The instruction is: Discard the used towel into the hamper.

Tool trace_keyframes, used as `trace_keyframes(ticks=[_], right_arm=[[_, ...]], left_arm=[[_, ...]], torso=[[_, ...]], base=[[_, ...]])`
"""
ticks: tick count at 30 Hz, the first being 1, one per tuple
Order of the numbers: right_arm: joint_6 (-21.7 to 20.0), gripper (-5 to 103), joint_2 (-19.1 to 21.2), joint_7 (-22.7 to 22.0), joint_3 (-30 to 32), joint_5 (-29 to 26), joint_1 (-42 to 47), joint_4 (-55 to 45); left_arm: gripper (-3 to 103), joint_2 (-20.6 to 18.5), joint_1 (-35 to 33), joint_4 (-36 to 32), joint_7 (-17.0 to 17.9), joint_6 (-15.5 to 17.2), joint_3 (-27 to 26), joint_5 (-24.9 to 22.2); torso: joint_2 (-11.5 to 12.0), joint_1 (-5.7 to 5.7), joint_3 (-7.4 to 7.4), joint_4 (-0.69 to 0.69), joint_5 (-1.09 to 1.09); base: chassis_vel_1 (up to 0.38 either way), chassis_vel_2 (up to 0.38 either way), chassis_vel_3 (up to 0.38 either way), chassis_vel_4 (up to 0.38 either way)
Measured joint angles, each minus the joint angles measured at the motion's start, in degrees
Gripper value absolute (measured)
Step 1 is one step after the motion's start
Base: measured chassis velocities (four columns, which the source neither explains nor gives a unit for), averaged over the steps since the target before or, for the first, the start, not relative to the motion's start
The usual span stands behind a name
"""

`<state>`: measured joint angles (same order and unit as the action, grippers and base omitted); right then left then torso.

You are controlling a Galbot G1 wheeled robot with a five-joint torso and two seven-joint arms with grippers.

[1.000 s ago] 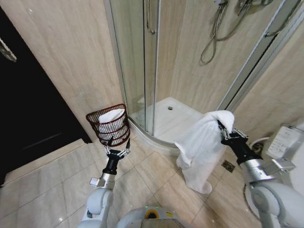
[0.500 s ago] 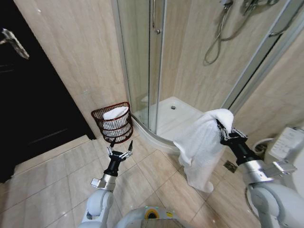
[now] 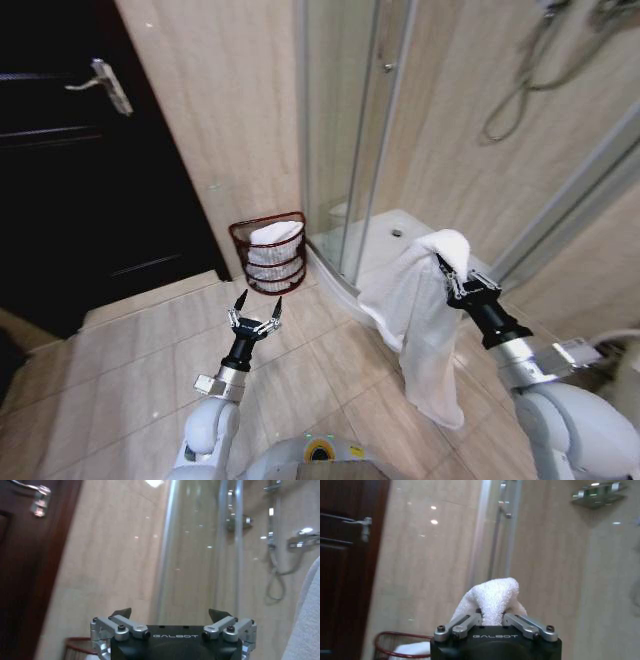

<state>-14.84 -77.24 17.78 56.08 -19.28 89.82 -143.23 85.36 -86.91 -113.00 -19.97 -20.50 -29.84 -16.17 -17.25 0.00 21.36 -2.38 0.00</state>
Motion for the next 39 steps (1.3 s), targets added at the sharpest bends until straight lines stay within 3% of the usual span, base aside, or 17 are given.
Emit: trace_keyframes(ticks=[14,39], right_arm=[[0.6,7,-0.1,-0.1,1.1,0.2,0.2,0.0],[2.0,7,0.2,1.3,0.7,0.5,-0.3,0.0]], left_arm=[[100,0.6,1.0,0.7,-1.9,-1.4,-0.9,-3.6],[100,0.7,0.8,1.1,-1.8,-1.0,-0.7,-3.1]], torso=[[-0.5,0.13,0.24,-0.01,0.01],[-6.8,2.85,3.93,0.0,-0.01]], base=[[0.104,0.1,0.115,0.104],[0.003,0.048,0.026,-0.021]])
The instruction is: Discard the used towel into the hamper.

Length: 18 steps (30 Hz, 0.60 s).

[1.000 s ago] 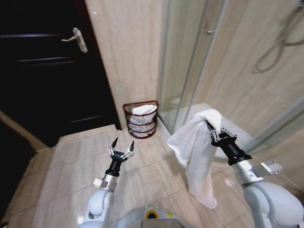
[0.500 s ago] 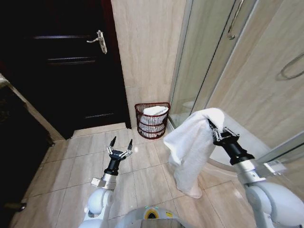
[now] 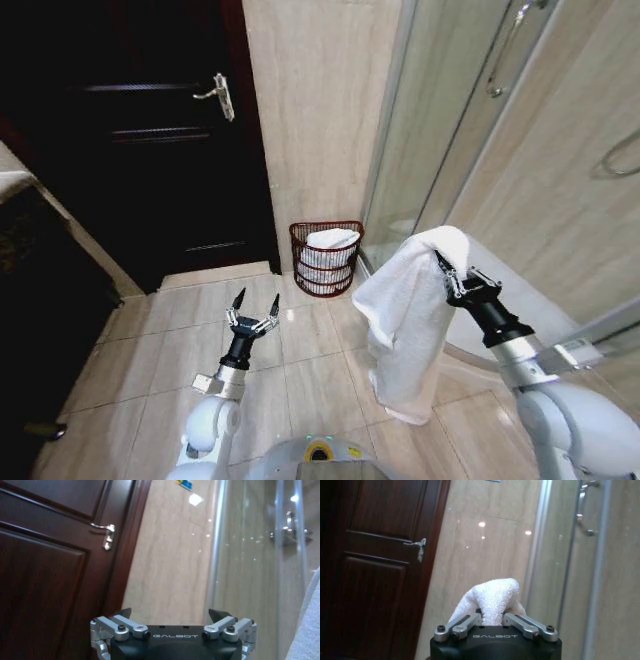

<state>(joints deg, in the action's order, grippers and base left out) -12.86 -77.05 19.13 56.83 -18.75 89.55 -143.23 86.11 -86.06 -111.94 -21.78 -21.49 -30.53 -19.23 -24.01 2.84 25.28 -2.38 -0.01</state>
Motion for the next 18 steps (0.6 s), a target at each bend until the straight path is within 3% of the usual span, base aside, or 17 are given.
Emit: trace_keyframes(ticks=[12,18], right_arm=[[-0.2,7,-0.2,-1.9,-0.2,-0.4,-0.5,0.0],[-0.6,7,0.0,-3.7,-0.2,-1.0,-0.6,0.0]], left_arm=[[100,-0.3,0.0,0.4,-0.1,-0.2,-0.3,0.0],[100,-0.4,-0.1,0.6,-0.3,-0.3,-0.2,0.0]], torso=[[-2.7,1.23,1.49,-0.02,0.03],[-4.0,1.72,2.25,0.0,0.0]], base=[[0.106,0.292,0.012,-0.177],[0.047,0.118,0.063,-0.038]])
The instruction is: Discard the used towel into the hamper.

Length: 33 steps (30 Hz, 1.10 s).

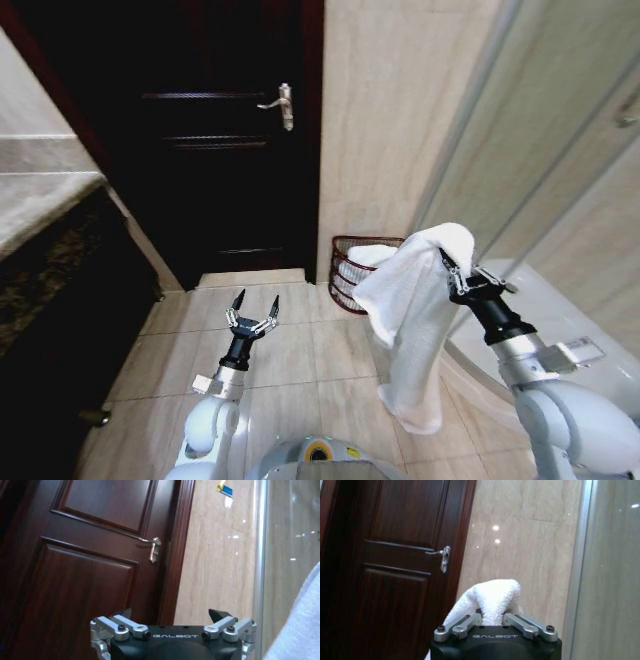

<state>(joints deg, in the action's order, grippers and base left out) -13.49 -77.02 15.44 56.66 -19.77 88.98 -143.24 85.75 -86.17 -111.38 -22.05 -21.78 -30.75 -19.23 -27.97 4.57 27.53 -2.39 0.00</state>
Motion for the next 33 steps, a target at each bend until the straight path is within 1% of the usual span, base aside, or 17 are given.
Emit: trace_keyframes(ticks=[2,3,5,9,10,11,17,24,33], right_arm=[[0.0,7,0.0,-1.2,-0.4,-0.3,0.0,0.0],[-0.1,7,0.0,-1.5,-0.6,-0.2,0.0,0.0],[-0.1,7,0.0,-1.4,-0.6,0.3,0.0,0.0],[-0.1,7,0.0,-1.4,-0.7,0.7,-0.2,0.0],[-0.2,7,0.0,-1.4,-0.7,0.8,-0.3,0.0],[-0.2,7,-0.1,-1.4,-0.7,0.9,-0.3,0.0],[-0.2,7,-0.2,-1.0,-0.3,1.0,-0.2,0.0],[-0.2,7,-0.2,-0.7,0.2,1.0,-0.1,0.0],[0.2,7,0.0,-0.1,0.2,0.7,-0.3,0.0]], left_arm=[[100,0.0,0.0,0.0,-0.2,0.0,0.0,0.0],[100,0.1,-0.1,0.0,-0.3,0.0,0.0,0.0],[100,0.0,-0.1,0.0,-0.3,-0.1,0.0,0.0],[100,-0.1,-0.1,0.0,-0.4,-0.1,-0.1,0.0],[100,-0.1,-0.1,0.0,-0.3,-0.2,-0.1,0.0],[100,-0.1,-0.1,0.0,-0.1,-0.6,-0.1,0.1],[100,0.1,0.1,0.5,0.5,-1.6,-0.1,2.8],[100,0.1,0.2,0.4,0.5,-1.5,0.0,3.3],[100,0.2,0.1,0.3,0.8,-1.4,0.0,2.9]], torso=[[-0.8,0.33,0.41,0.03,-0.02],[-1.2,0.5,0.63,0.0,-0.02],[-1.5,0.63,0.77,-0.02,-0.01],[-2.3,0.98,1.24,0.0,-0.01],[-2.6,1.16,1.43,0.03,0.01],[-2.9,1.29,1.53,0.01,0.01],[-3.8,1.72,2.1,0.01,0.01],[-5.0,2.21,2.69,0.01,0.0],[-7.0,3.12,3.82,0.01,0.0]], base=[[0.027,0.019,0.096,0.105],[0.026,-0.02,0.083,0.109],[0.026,-0.014,0.069,0.109],[0.049,0.028,0.058,0.088],[0.061,0.059,0.025,0.035],[0.061,0.066,0.057,0.035],[0.017,0.048,0.03,0.004],[-0.004,-0.008,-0.004,-0.002],[-0.052,-0.056,-0.068,-0.05]])
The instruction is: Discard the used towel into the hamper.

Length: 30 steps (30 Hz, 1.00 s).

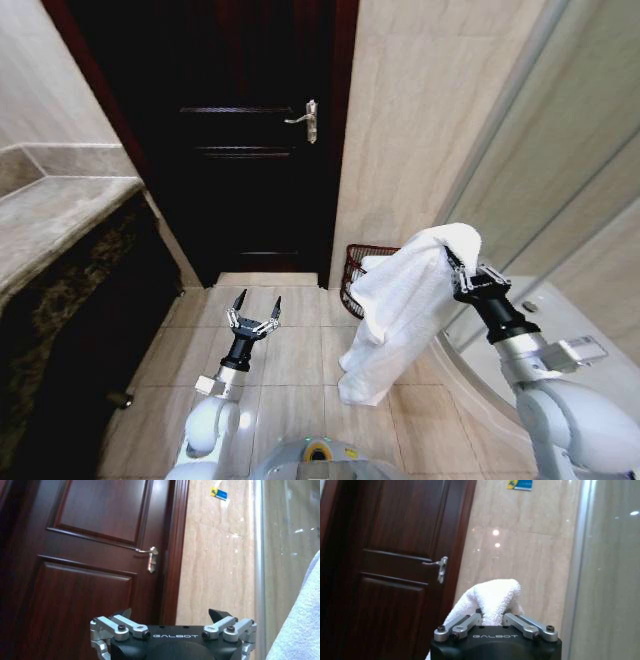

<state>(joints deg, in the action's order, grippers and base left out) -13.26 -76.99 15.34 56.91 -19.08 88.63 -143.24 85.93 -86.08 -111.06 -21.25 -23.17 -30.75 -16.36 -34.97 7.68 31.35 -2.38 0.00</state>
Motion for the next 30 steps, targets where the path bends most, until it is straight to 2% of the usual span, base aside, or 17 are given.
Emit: trace_keyframes(ticks=[7,23,30], right_arm=[[0.5,7,-0.1,0.4,0.5,-0.2,0.2,0.0],[0.6,7,-0.1,0.8,1.2,-0.7,0.3,0.0],[0.6,7,0.2,0.8,1.7,-1.3,0.2,0.0]], left_arm=[[100,0.0,0.0,0.0,0.8,-0.1,0.1,-0.4],[100,0.1,0.2,0.3,0.7,-0.3,0.0,-0.2],[100,0.1,0.3,0.3,0.4,-0.3,-0.1,-0.1]], torso=[[-1.6,0.71,0.86,-0.02,0.0],[-5.2,2.39,2.8,0.0,0.0],[-7.5,3.33,4.12,0.0,0.0]], base=[[-0.066,-0.012,-0.03,-0.082],[-0.075,0.068,0.073,-0.068],[-0.056,0.055,0.054,-0.048]])
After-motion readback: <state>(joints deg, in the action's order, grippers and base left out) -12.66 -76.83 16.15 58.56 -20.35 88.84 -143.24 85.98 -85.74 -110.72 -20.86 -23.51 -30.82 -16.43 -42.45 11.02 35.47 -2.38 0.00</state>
